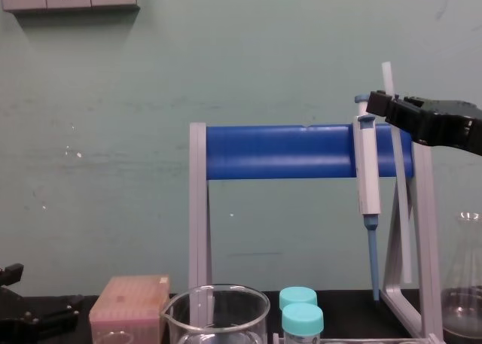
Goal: Pick up the stirring rod with one hand, then place it down.
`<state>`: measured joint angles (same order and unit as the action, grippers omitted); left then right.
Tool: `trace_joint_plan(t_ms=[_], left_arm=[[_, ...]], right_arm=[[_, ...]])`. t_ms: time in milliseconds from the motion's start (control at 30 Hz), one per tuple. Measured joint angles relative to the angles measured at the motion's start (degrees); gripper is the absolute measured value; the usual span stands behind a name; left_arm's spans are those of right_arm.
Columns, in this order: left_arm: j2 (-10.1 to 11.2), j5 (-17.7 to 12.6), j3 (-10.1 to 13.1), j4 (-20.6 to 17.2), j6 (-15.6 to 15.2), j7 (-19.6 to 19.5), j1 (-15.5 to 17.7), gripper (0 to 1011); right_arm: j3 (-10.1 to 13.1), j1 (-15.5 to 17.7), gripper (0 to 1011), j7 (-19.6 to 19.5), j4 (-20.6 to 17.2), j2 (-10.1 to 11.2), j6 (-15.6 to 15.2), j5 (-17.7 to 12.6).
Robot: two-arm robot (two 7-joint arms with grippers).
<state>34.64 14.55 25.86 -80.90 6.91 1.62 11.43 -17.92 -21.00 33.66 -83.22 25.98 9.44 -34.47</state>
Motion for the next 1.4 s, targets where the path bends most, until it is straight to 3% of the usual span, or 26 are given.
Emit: trace_joint_plan(t_ms=[333, 567, 867, 1400], left_arm=[[0.00, 0.00, 0.00, 0.00, 0.00, 0.00, 0.00, 1000], [0.00, 0.00, 0.00, 0.00, 0.00, 0.00, 0.00, 1000], [0.00, 0.00, 0.00, 0.00, 0.00, 0.00, 0.00, 1000], [0.00, 0.00, 0.00, 0.00, 0.00, 0.00, 0.00, 1000]], right_arm=[[-0.39, -0.20, 70, 0.94, 0.24, 0.17, -0.53, -0.28], [-2.51, 0.33, 70, 6.02, -0.08, 1.58, -1.86, -3.07], [-4.90, 0.35, 70, 7.68, 1.50, 2.14, -1.97, -3.75], [-7.30, -2.16, 70, 7.60, 8.68, -0.57, 0.60, -1.93]])
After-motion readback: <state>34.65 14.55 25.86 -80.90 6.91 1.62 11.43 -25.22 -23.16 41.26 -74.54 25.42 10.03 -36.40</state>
